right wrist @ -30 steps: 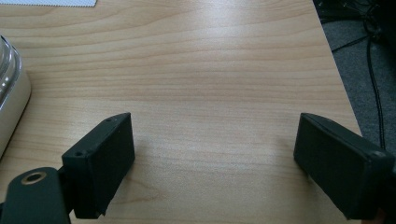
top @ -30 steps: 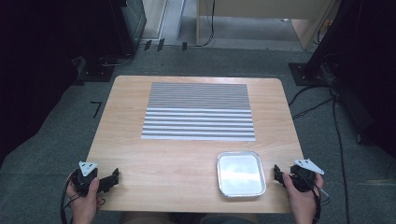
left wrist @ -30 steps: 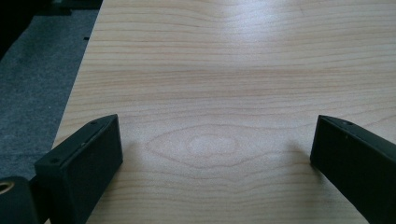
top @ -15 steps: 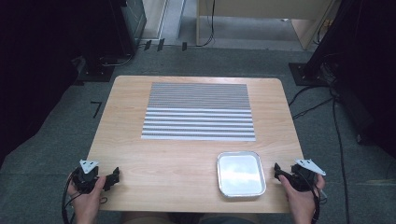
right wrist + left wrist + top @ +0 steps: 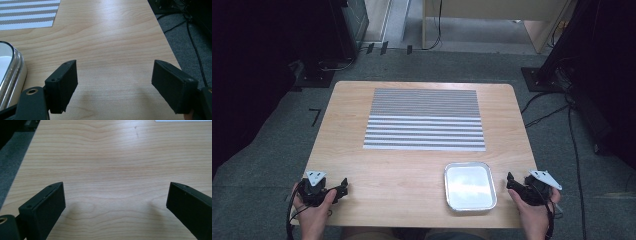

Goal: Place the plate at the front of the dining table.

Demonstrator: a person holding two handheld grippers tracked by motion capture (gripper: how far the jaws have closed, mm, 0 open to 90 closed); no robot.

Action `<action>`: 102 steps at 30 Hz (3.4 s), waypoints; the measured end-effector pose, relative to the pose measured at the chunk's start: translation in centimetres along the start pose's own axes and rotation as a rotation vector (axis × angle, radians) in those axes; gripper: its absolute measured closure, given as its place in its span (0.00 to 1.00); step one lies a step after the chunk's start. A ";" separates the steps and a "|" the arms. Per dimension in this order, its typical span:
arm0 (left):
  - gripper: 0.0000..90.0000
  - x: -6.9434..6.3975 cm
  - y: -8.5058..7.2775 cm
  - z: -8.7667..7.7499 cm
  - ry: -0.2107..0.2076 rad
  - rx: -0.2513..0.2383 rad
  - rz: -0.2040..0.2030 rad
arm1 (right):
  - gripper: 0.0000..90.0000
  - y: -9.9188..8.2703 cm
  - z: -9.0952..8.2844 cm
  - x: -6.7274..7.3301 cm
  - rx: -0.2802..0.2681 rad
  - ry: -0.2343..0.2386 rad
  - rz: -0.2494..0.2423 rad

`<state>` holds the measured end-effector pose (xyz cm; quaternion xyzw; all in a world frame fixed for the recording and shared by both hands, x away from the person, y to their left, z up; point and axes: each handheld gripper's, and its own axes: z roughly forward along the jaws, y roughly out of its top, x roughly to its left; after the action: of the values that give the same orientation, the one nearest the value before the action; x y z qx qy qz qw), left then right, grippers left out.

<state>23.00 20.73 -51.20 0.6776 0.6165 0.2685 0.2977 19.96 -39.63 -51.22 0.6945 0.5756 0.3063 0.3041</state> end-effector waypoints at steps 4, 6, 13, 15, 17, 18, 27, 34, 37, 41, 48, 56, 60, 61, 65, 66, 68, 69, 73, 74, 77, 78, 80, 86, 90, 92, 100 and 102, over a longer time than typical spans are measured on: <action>0.02 -0.6 0.1 -0.2 -0.015 -0.006 0.000 | 0.25 0.1 -0.2 0.2 -0.014 -0.007 -0.004; 0.02 -1.3 0.2 -0.4 -0.029 -0.014 0.006 | 0.26 0.1 -0.3 0.4 -0.017 -0.008 -0.005; 0.02 -3.0 0.3 -0.5 -0.056 -0.020 0.028 | 0.28 0.2 -0.7 0.6 -0.041 -0.015 -0.008; 0.02 -4.0 0.3 -0.4 -0.068 -0.016 0.040 | 0.28 0.3 -0.9 0.6 -0.045 -0.011 0.001; 0.02 -4.7 0.4 -0.4 -0.071 -0.017 0.055 | 0.28 0.2 -1.0 0.7 -0.041 -0.010 0.007; 0.02 -5.0 0.5 -0.3 -0.074 -0.018 0.061 | 0.28 0.2 -1.1 0.7 -0.041 -0.008 0.005; 0.02 -8.1 0.6 -0.4 -0.105 -0.016 0.100 | 0.30 0.3 -1.5 1.1 -0.049 0.006 -0.006; 0.02 -10.7 1.1 -0.5 -0.141 -0.024 0.101 | 0.37 0.2 -1.8 1.7 -0.065 0.029 -0.025; 0.02 -11.8 1.5 -0.7 -0.149 -0.033 0.107 | 0.40 0.2 -1.8 1.8 -0.068 0.041 -0.031; 0.02 -13.3 1.8 -0.8 -0.166 -0.042 0.111 | 0.43 0.2 -1.9 2.0 -0.082 0.076 -0.033; 0.02 -15.7 2.0 -0.8 -0.203 -0.047 0.115 | 0.50 0.0 -2.0 2.3 -0.103 0.130 -0.035; 0.02 -18.1 2.0 -0.8 -0.239 -0.045 0.134 | 0.55 -0.2 -2.1 2.3 -0.133 0.156 -0.033; 0.03 -19.3 1.9 -0.7 -0.261 -0.039 0.152 | 0.63 -0.1 -2.2 2.4 -0.121 0.210 0.002; 0.03 -19.6 1.9 -0.7 -0.266 -0.039 0.158 | 0.63 -0.1 -2.3 2.5 -0.115 0.215 0.005; 0.03 -20.7 1.9 -0.7 -0.282 -0.039 0.165 | 0.63 -0.1 -2.2 2.7 -0.106 0.227 0.000; 0.03 -20.9 2.0 -0.7 -0.285 -0.039 0.168 | 0.63 -0.1 -2.2 2.7 -0.100 0.238 0.004; 0.03 -21.5 2.0 -0.7 -0.294 -0.038 0.168 | 0.65 -0.2 -2.2 2.8 -0.100 0.261 0.011; 0.03 -21.7 2.0 -0.7 -0.298 -0.038 0.170 | 0.67 -0.1 -2.3 2.8 -0.087 0.276 0.026; 0.03 -22.8 2.0 -0.6 -0.312 -0.031 0.182 | 0.69 0.0 -2.4 2.9 -0.088 0.305 0.040; 0.03 -23.1 2.0 -0.6 -0.316 -0.029 0.186 | 0.69 0.0 -2.4 2.9 -0.091 0.311 0.039; 0.03 -23.7 2.0 -0.5 -0.324 -0.025 0.187 | 0.72 0.1 -2.6 2.9 -0.098 0.335 0.041; 0.03 -23.9 2.0 -0.4 -0.327 -0.024 0.181 | 0.73 0.1 -2.6 3.0 -0.100 0.339 0.040; 0.03 -24.2 2.1 -0.4 -0.341 -0.022 0.151 | 0.76 0.1 -2.7 3.1 -0.103 0.344 0.031; 0.16 -25.5 2.4 -0.5 -0.341 -0.029 0.103 | 0.82 0.0 -2.5 3.3 -0.097 0.342 0.015; 0.23 -26.8 2.0 -0.7 -0.366 -0.027 0.109 | 0.84 -0.1 -2.4 3.5 -0.078 0.360 0.024; 0.31 -27.4 1.8 -0.8 -0.376 -0.025 0.109 | 0.84 -0.1 -2.4 3.6 -0.070 0.369 0.026; 0.45 -28.5 1.6 -1.2 -0.371 -0.039 0.053 | 0.85 -0.3 -2.3 4.0 -0.042 0.375 0.018; 0.47 -28.7 1.6 -1.4 -0.384 -0.043 0.052 | 0.86 -0.3 -2.3 4.1 -0.037 0.378 0.021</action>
<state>20.31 -7.89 -49.04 0.7255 0.5249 0.1548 0.4173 18.55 -35.38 -49.72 0.6249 0.6095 0.4449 0.2001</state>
